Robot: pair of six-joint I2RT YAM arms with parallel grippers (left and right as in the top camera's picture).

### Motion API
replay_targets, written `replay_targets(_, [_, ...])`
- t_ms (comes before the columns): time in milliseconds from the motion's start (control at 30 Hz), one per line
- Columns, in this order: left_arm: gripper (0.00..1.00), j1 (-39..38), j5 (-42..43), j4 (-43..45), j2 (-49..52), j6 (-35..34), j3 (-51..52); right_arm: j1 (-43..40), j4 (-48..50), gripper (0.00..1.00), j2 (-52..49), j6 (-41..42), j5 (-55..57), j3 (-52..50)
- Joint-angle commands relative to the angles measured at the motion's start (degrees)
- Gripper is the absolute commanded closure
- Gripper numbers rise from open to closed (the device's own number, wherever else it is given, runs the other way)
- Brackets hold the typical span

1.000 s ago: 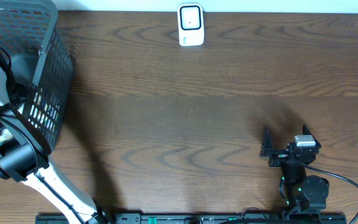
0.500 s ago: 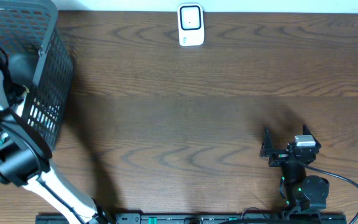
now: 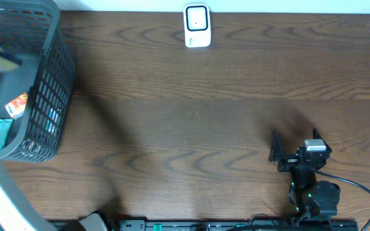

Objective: Scan the item barcode
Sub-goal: 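Grasp the white snack bag with the left gripper and lift it out, then carry the bag to the table centre and release it near the scanner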

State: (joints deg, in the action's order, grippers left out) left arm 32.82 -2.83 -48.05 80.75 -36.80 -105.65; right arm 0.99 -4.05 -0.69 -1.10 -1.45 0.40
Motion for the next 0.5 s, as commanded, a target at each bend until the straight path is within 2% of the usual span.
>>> replay_targets(0, [0.93,-1.64,17.16,3.13,-3.58,-2.95,-0.57,0.17,-0.26,0.01,0.31,-0.70,0.44,-0.09])
replay_targets(100, [0.93,-5.62,20.15,3.26,-5.44,-2.91,-0.57,0.17,-0.26,0.01,0.31,-0.70,0.44,-0.09])
replay_targets(200, [0.93,-12.94,20.20,1.81,-5.90,-0.98,-0.57,0.17,-0.26,0.01,0.31,-0.70,0.44,-0.09])
replay_targets(400, [0.93,-33.05,19.69,-1.05,-2.84,12.04,0.24,0.17,-0.26,0.01,0.31,-0.70,0.44,-0.09])
replay_targets(467, [0.93,-38.51,17.38,-2.32,-0.87,13.84,0.52,0.17,-0.26,0.01,0.31,-0.70,0.44,-0.09])
